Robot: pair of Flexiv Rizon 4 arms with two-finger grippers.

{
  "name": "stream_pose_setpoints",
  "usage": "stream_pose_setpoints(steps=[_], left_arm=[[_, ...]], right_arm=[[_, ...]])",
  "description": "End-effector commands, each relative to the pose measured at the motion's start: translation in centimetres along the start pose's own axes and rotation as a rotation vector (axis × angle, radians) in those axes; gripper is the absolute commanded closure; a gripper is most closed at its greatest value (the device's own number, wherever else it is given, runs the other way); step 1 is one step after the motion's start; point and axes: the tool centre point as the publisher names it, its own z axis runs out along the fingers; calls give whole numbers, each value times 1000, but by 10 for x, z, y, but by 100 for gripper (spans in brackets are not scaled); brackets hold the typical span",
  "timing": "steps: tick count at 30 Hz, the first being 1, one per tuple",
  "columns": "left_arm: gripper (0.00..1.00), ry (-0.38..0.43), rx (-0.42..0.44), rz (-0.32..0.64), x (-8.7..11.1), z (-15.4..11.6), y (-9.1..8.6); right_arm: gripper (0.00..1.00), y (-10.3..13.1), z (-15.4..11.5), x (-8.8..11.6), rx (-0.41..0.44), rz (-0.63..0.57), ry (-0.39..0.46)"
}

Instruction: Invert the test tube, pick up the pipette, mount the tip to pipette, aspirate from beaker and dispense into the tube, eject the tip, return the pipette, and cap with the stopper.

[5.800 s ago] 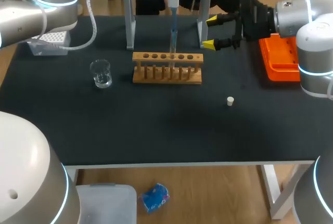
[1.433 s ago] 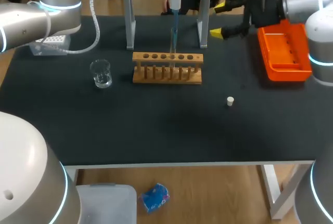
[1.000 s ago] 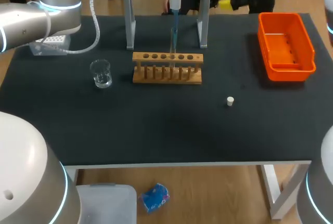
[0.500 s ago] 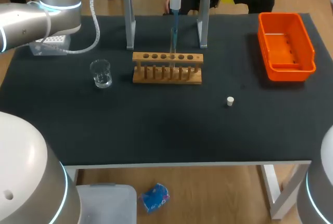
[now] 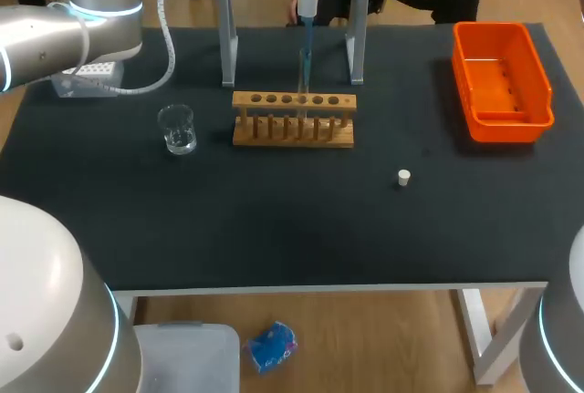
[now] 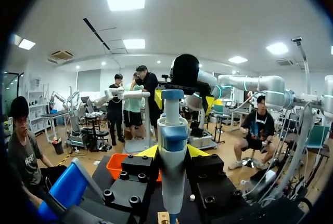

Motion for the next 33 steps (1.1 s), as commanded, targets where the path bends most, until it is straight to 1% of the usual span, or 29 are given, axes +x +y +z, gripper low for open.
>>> stream_pose_setpoints(steps=[1,2,3,9,15,25,27,33], left_arm=[[100,0,1,1,0,0,0],[100,0,1,1,0,0,0],[100,0,1,1,0,0,0],[100,0,1,1,0,0,0],[100,0,1,1,0,0,0],[100,0,1,1,0,0,0],[100,0,1,1,0,0,0],[100,0,1,1,0,0,0]], right_arm=[[56,11,3,-2,19,11,-8],[91,14,4,-3,14,27,-11],[100,15,4,-4,11,31,-9],[100,25,12,-6,24,36,-14],[100,42,21,-10,24,22,-14],[100,74,42,-15,-51,1,-13],[100,79,47,-15,-71,6,-11],[100,88,56,-15,-90,6,-10]])
